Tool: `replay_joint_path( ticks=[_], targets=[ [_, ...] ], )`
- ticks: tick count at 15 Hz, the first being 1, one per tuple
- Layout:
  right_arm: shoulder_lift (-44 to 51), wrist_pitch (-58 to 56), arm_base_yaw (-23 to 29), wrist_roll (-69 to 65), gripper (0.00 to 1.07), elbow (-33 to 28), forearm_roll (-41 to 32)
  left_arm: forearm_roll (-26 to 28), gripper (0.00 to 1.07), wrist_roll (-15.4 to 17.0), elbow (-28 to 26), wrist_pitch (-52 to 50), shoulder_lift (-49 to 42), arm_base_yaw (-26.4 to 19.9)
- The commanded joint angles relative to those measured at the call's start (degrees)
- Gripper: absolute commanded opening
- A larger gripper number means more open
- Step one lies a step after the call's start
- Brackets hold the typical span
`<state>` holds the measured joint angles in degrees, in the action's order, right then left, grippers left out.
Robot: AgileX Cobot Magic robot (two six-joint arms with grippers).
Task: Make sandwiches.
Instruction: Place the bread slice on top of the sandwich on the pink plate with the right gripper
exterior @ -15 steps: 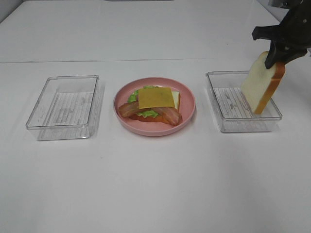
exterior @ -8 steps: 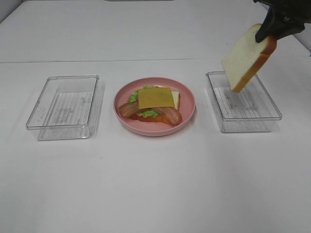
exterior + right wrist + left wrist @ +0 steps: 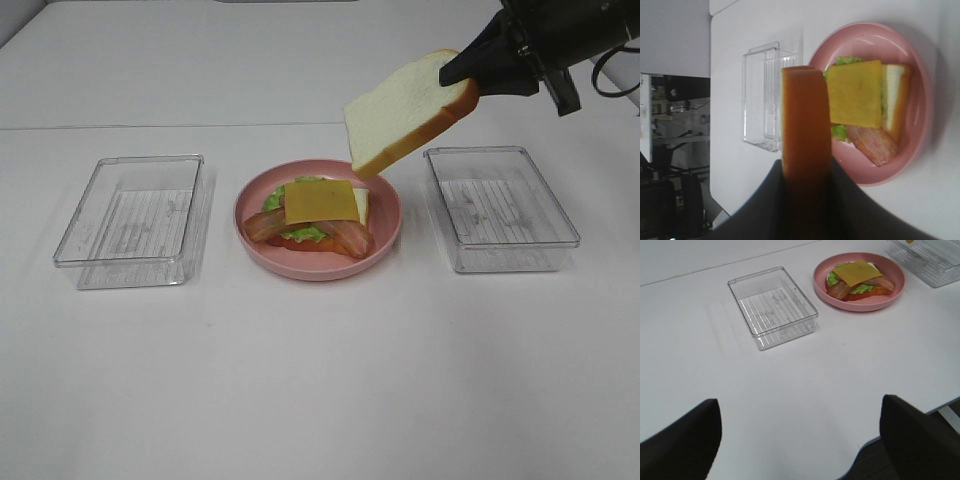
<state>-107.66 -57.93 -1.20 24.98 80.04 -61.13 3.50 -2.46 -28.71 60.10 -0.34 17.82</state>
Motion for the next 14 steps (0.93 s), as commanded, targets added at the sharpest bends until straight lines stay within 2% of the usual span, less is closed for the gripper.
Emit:
replay_joint_path(
  ticks=[1,4,7,10,14],
  targets=[
    [0.5,5.0,2.0,6.8,0.0,-6.8,-7.1,0.0,0.82,-0.1,0.1,-0.5,-0.5,0.1],
    [-0.3,11.9,7.4,7.2,0.0,-8.0,-7.8,0.0,0.82,-0.1,0.1,-0.5,-0.5,0.1],
    [-3.8,22.7,14.1,7.3,0.0,-7.9,-13.2,0.0,0.82,-0.1,0.1,-0.5,-0.5,0.1],
    [-7.8,24.1,14.7,7.4,0.0,-7.9,-19.8,0.0,0.82,-0.1,0.1,-0.5,-0.5,0.1],
    [-11.6,24.2,14.7,9.5,0.0,-7.6,-23.9,0.0,0.82,-0.1,0.1,-0.5,-0.5,0.1]
  ],
)
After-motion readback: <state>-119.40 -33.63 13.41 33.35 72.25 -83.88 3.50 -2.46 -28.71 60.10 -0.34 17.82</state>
